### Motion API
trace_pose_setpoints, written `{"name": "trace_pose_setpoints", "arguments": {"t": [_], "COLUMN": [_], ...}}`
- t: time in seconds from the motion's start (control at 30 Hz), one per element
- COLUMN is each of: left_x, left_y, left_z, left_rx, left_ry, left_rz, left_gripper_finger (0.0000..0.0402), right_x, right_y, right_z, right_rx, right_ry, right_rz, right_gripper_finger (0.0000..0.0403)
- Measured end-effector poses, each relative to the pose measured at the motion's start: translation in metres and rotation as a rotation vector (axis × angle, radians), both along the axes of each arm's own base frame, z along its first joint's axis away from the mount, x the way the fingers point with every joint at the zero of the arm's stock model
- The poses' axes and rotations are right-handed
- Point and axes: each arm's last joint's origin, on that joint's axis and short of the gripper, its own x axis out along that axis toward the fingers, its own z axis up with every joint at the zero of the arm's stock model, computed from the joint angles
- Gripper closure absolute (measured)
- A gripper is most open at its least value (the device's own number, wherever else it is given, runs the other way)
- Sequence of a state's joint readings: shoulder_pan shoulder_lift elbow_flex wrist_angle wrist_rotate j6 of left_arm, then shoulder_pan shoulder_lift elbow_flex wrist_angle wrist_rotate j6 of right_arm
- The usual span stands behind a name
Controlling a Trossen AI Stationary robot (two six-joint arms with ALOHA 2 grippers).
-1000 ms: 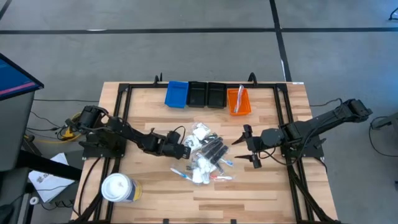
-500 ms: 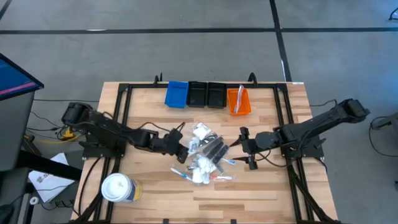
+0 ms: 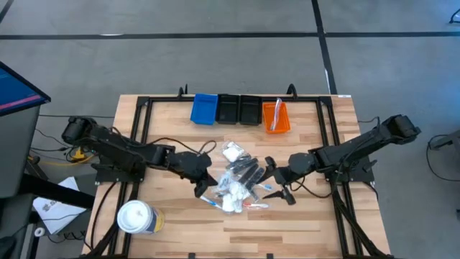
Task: Pick & Place Travel size toiletries
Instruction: Put the white vanity pack into the right black bin
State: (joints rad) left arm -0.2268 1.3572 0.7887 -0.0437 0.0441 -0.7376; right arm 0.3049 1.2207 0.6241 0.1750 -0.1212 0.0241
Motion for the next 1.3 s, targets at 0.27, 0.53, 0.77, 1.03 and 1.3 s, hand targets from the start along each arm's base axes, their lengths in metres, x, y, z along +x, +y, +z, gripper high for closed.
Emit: {"name": "trace_pose_setpoints", "arguments": {"t": [0.27, 0.53, 0.77, 1.03, 1.3], "left_x": [0.028, 0.06, 0.058, 0.061, 0.059], "left_y": [-0.009, -0.022, -0.029, -0.027, -0.036], "left_z": [-0.009, -0.003, 0.001, 0.004, 0.005], "left_rx": [-0.032, -0.032, -0.021, 0.021, -0.005], "left_ry": [0.038, -0.001, -0.018, -0.064, -0.074], "left_rz": [-0.095, -0.25, -0.285, -0.285, -0.342], "left_gripper_finger": [0.0401, 0.0401, 0.0401, 0.0401, 0.0401], "right_x": [0.028, 0.048, 0.051, 0.052, 0.055], "right_y": [-0.006, -0.004, -0.002, 0.014, 0.005], "right_z": [-0.017, -0.026, -0.025, -0.019, -0.019], "right_rx": [0.037, 0.034, 0.026, 0.026, 0.024], "right_ry": [0.092, 0.131, 0.115, 0.008, 0.012], "right_rz": [-0.024, 0.017, 0.039, 0.1, 0.066], "right_gripper_finger": [0.0137, 0.0137, 0.0137, 0.0137, 0.0137]}}
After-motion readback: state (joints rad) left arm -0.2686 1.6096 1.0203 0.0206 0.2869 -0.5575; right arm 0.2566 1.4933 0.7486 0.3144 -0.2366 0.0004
